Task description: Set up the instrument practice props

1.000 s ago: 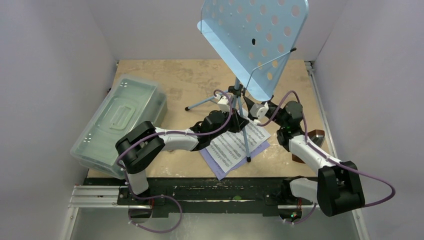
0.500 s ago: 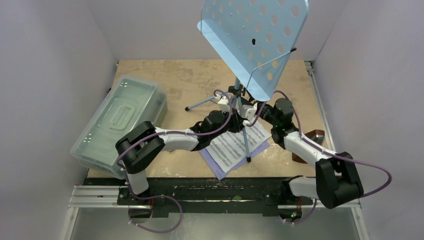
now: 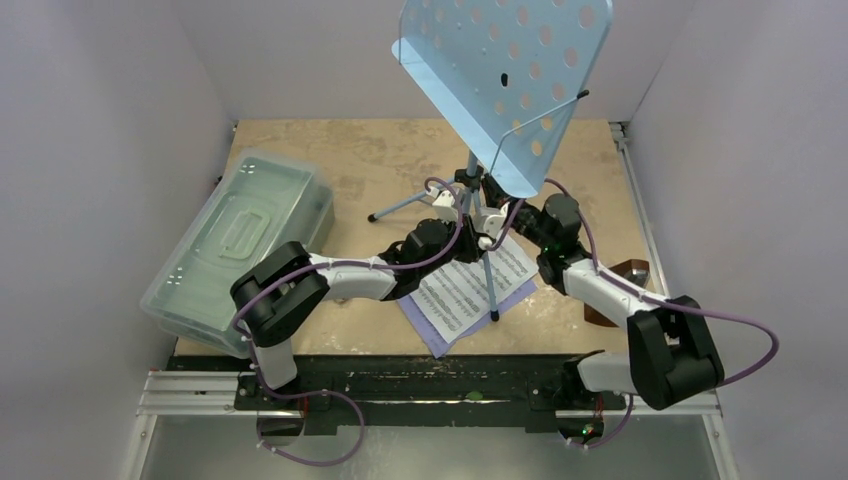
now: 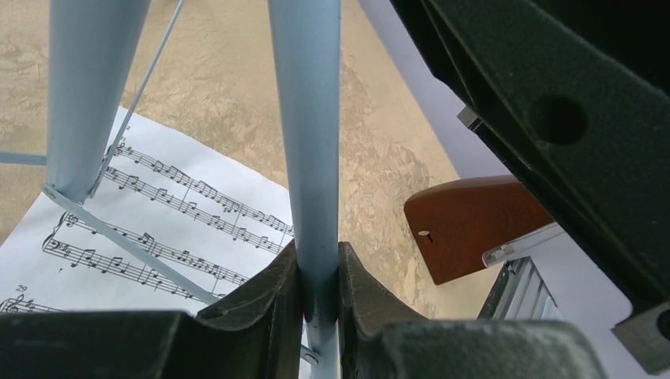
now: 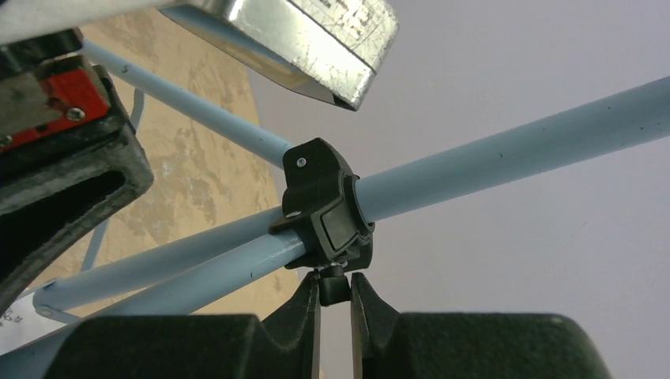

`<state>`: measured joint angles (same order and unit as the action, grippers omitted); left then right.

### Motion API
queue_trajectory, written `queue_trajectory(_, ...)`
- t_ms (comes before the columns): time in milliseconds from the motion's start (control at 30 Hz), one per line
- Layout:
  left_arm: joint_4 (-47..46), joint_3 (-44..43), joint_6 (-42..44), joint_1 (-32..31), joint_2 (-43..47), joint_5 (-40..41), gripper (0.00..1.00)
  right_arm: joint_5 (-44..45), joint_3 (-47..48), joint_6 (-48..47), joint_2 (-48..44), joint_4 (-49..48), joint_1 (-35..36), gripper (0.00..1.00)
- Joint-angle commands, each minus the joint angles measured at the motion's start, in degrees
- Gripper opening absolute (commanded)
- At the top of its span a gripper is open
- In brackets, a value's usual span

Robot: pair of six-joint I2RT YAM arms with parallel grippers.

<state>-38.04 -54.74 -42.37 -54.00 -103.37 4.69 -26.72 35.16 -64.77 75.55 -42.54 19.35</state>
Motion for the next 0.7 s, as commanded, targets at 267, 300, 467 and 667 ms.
queue_trajectory(267,-0.7,1.3,1.0,-1.5,1.2,-4.4,0.0,-6.3,20.5,28.6,2.4,38.0,-1.0,0.0)
queue_trajectory(300,-0.9,1.4,0.9,-1.5,1.2,-4.4,0.0,-6.4,20.0,30.7,2.2,37.3,-1.2,0.0)
queue_trajectory(467,-1.1,1.8,1.0,-1.5,1.6,-4.4,0.0,-8.6,18.2,44.5,0.8,30.4,-3.9,0.0)
queue_trajectory(667,-1.3,2.3,1.0,-1.6,2.4,-4.2,0.0,-16.3,22.1,58.1,3.4,30.8,-7.2,0.0)
